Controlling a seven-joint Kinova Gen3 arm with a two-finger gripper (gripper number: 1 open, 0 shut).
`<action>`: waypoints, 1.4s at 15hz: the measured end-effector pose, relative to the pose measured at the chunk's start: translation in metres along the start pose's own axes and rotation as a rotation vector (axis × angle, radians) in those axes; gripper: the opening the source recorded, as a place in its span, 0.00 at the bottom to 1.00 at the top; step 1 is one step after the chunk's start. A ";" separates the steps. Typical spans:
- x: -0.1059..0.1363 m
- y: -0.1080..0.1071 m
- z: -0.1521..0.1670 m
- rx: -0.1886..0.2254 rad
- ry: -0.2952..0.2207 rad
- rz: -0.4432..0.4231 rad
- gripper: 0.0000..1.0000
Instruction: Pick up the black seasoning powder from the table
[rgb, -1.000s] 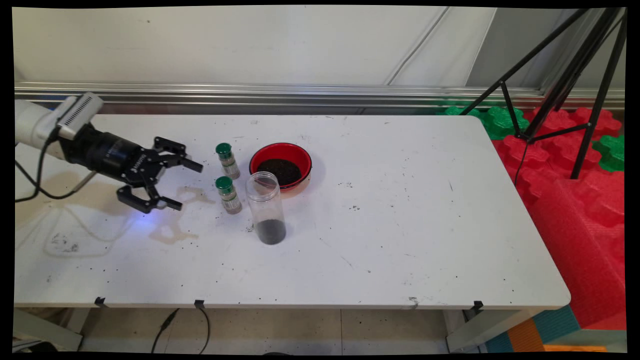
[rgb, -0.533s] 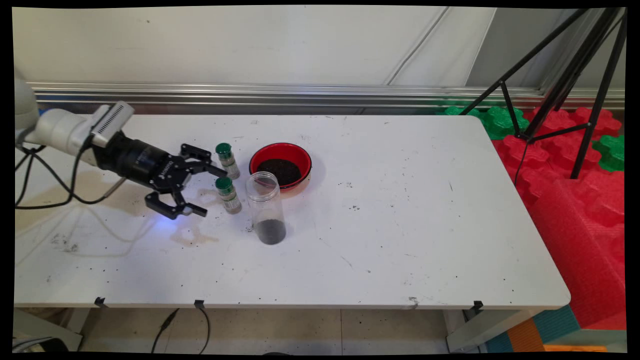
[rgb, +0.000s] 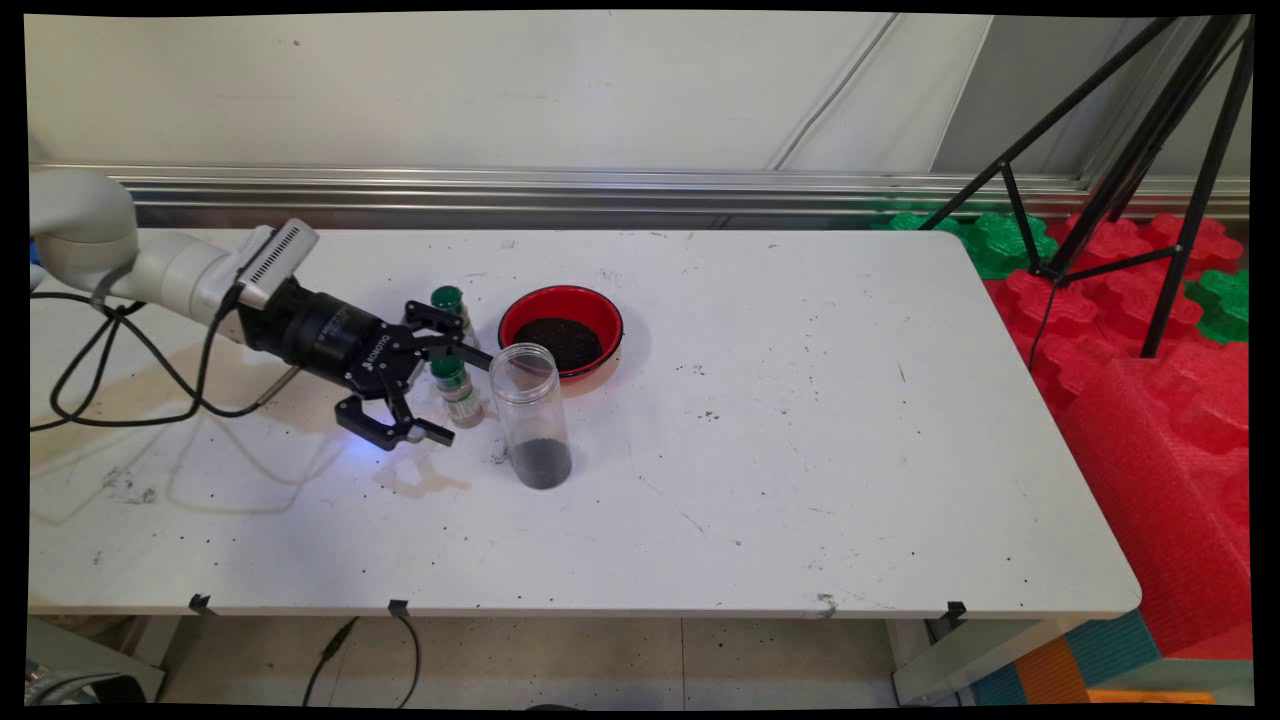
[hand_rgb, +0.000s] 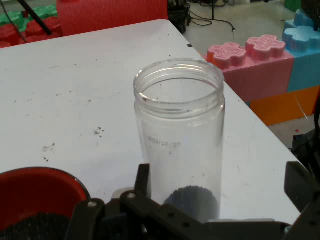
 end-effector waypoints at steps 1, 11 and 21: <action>-0.001 -0.001 0.003 -0.002 0.002 0.001 1.00; -0.005 -0.009 0.028 -0.018 0.014 0.002 1.00; -0.007 -0.017 0.049 -0.020 0.024 -0.003 1.00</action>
